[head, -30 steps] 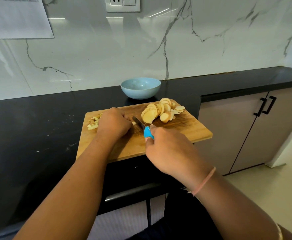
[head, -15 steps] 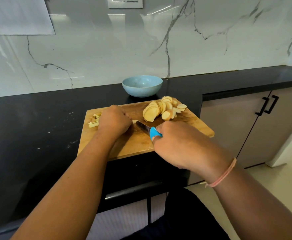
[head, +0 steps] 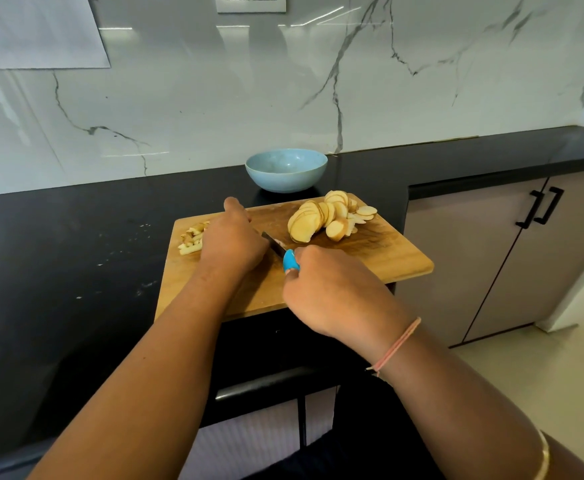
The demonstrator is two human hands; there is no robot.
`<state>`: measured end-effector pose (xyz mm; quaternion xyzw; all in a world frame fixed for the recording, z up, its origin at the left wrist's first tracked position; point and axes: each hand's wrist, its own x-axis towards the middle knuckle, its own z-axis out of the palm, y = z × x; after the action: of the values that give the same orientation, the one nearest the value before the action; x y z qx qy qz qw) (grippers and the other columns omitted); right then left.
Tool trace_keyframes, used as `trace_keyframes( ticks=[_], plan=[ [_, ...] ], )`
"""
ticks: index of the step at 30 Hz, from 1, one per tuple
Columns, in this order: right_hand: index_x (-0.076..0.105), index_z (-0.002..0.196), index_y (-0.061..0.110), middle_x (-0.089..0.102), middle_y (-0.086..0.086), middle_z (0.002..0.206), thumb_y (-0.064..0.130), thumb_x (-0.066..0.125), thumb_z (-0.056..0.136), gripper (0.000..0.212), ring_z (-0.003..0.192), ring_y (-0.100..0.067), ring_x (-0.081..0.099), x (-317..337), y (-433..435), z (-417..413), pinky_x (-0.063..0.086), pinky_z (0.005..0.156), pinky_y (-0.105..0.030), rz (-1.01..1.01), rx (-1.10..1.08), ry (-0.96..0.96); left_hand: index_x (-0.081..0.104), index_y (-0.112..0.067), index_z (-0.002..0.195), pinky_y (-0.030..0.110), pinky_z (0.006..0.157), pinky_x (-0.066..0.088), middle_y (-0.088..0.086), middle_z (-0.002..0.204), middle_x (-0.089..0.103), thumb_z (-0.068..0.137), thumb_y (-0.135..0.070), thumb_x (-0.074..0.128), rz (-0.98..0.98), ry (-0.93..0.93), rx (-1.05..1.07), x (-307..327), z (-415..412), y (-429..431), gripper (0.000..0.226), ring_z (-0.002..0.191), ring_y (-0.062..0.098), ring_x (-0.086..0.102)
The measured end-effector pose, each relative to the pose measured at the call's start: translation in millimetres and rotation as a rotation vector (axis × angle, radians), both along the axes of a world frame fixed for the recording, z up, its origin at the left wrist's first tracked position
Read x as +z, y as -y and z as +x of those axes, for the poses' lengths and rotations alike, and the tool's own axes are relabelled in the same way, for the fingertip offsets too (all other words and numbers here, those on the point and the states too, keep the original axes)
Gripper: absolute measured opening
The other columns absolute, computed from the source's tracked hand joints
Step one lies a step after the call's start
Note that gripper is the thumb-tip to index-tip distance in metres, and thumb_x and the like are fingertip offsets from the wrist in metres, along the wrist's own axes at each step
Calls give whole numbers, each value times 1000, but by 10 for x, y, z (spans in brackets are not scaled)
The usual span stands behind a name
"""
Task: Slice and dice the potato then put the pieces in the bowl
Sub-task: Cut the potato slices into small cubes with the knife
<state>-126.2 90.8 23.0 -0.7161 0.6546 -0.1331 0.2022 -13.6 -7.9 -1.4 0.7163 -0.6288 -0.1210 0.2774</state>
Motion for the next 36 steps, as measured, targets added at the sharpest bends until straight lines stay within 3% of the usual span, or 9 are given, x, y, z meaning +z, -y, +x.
trace_keyframes(
  ticks=[5, 8, 12, 16, 19, 23, 27, 31, 36],
  plan=[
    [49, 125, 17, 42, 8, 77, 25, 42, 97, 30, 89, -17, 54, 65, -78, -73, 46, 77, -30, -2, 46, -45, 39, -12, 120, 20, 45, 33, 1, 75, 48, 88, -13, 64, -49, 29, -2, -14, -28, 7, 40, 61, 13, 47],
    [50, 126, 18, 51, 4, 80, 27, 42, 96, 32, 74, -14, 56, 127, -158, -217, 49, 69, -31, 6, 54, -43, 43, -15, 114, 20, 47, 37, -1, 76, 50, 90, -13, 62, -77, 46, -3, -44, 1, 33, 30, 64, 12, 49],
    [54, 122, 21, 57, 1, 74, 31, 42, 97, 30, 54, -11, 53, 111, -77, -393, 51, 57, -29, -61, -17, 78, 61, -15, 97, 28, 70, 53, 1, 85, 60, 92, -15, 60, -100, 116, -46, -46, 41, 75, 5, 75, 14, 57],
    [54, 121, 22, 55, 1, 66, 32, 42, 98, 28, 47, -9, 51, 6, 118, -469, 45, 45, -25, -140, -96, 172, 70, -18, 89, 25, 69, 53, -1, 89, 65, 90, -17, 60, -87, 179, -147, -25, -8, 60, 10, 76, 10, 58],
    [52, 124, 21, 58, 2, 76, 34, 41, 99, 30, 56, -10, 53, -98, 217, -478, 53, 59, -32, -189, -111, 163, 69, -21, 90, 19, 67, 49, -6, 88, 64, 88, -26, 63, -67, 200, -247, -49, -59, 36, 9, 80, 7, 56],
    [51, 129, 21, 57, 5, 86, 37, 42, 98, 35, 66, -12, 57, -223, 284, -460, 58, 67, -35, -248, -153, 197, 65, -19, 86, 27, 73, 55, -2, 83, 63, 87, -29, 63, -64, 247, -228, -73, -74, 44, 10, 78, 10, 57],
    [54, 123, 21, 58, 4, 84, 39, 42, 98, 33, 68, -14, 58, -288, 342, -482, 56, 63, -33, -312, -182, 228, 65, -15, 86, 28, 75, 53, 0, 83, 63, 88, -32, 61, -60, 328, -107, -51, 2, 62, 18, 79, 14, 58],
    [59, 103, 16, 56, 2, 74, 37, 44, 98, 26, 64, -14, 56, -288, 431, -550, 46, 53, -30, -447, -213, 284, 63, -15, 106, 35, 93, 41, 6, 107, 60, 91, -33, 59, -71, 394, -10, -43, 162, 106, 24, 105, 24, 52],
    [59, 108, 15, 55, -1, 70, 37, 47, 97, 27, 58, -14, 51, -333, 585, -598, 50, 56, -34, -451, -177, 515, 63, -13, 105, 27, 76, 43, 8, 113, 55, 91, -8, 58, -173, 225, -63, -32, 136, 85, 16, 89, 17, 49]
  ],
)
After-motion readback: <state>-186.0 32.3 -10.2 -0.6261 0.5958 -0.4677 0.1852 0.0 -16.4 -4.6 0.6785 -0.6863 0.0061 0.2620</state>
